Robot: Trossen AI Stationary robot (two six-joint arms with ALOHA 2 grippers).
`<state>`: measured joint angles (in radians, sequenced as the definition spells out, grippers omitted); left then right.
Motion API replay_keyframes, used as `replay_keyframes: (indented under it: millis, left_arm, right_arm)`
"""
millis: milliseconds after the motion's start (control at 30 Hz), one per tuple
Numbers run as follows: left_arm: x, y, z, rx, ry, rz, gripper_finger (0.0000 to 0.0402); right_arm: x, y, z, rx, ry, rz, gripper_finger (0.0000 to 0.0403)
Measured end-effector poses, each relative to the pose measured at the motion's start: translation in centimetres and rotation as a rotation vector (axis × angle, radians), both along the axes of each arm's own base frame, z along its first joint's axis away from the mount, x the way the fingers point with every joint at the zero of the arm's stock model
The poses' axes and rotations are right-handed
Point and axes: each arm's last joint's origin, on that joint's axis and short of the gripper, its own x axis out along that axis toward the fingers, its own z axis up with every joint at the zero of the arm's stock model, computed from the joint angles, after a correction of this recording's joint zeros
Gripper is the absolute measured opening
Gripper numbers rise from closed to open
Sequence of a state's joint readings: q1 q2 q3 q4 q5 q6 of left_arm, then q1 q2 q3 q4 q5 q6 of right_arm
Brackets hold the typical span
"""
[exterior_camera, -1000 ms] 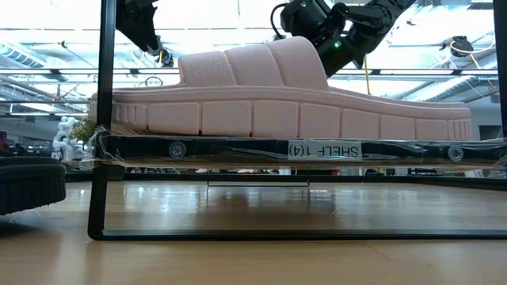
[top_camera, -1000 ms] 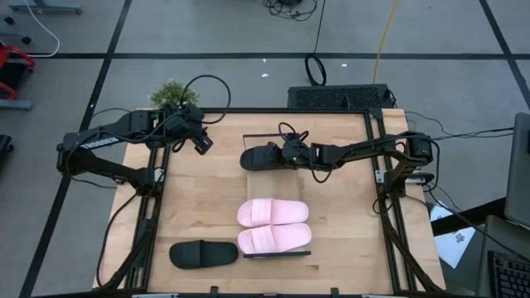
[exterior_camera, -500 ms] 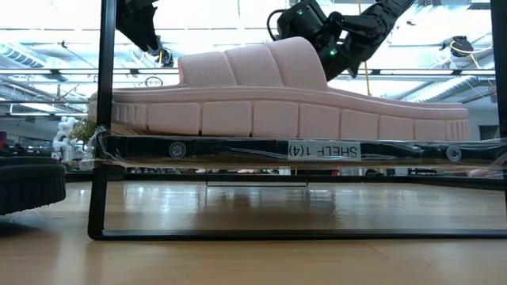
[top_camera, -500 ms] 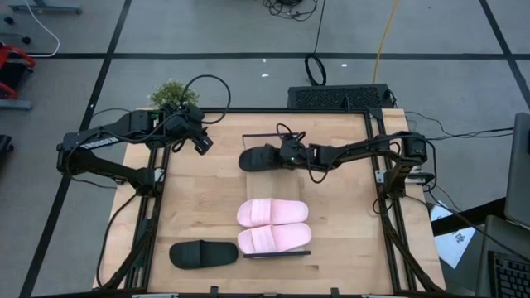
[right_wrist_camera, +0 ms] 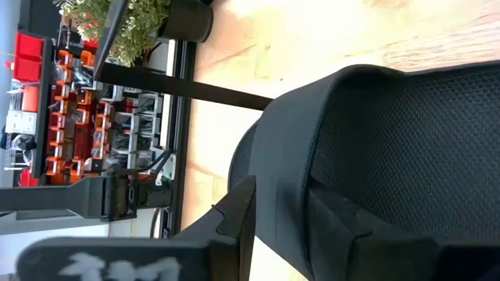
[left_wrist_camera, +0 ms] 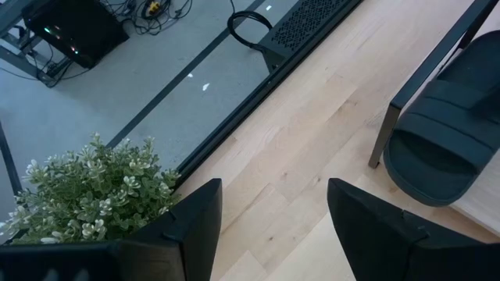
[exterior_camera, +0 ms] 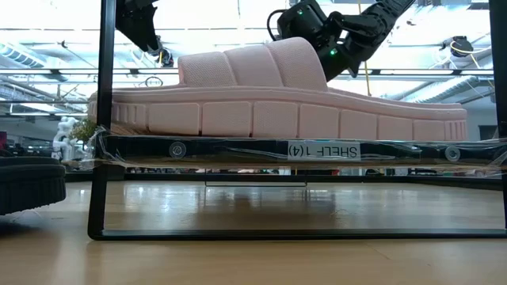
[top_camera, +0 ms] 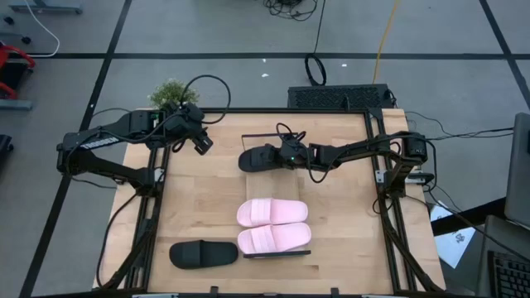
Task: Pick and place slides into the shelf
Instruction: Put the top black slipper on the shelf
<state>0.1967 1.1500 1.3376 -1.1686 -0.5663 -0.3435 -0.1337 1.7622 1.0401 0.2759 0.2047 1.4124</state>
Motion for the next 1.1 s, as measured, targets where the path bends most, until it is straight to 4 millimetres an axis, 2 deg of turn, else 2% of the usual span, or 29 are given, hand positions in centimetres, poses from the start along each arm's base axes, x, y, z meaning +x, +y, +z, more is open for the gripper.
replay_keyframes:
  millis: [1100]
  left_arm:
    - [0.00,0.01,0.00,0.000,0.000,0.000,0.0230]
  right_arm:
    - [-0.33,0.05,-0.48,0.021,0.057,-0.006,0.0086]
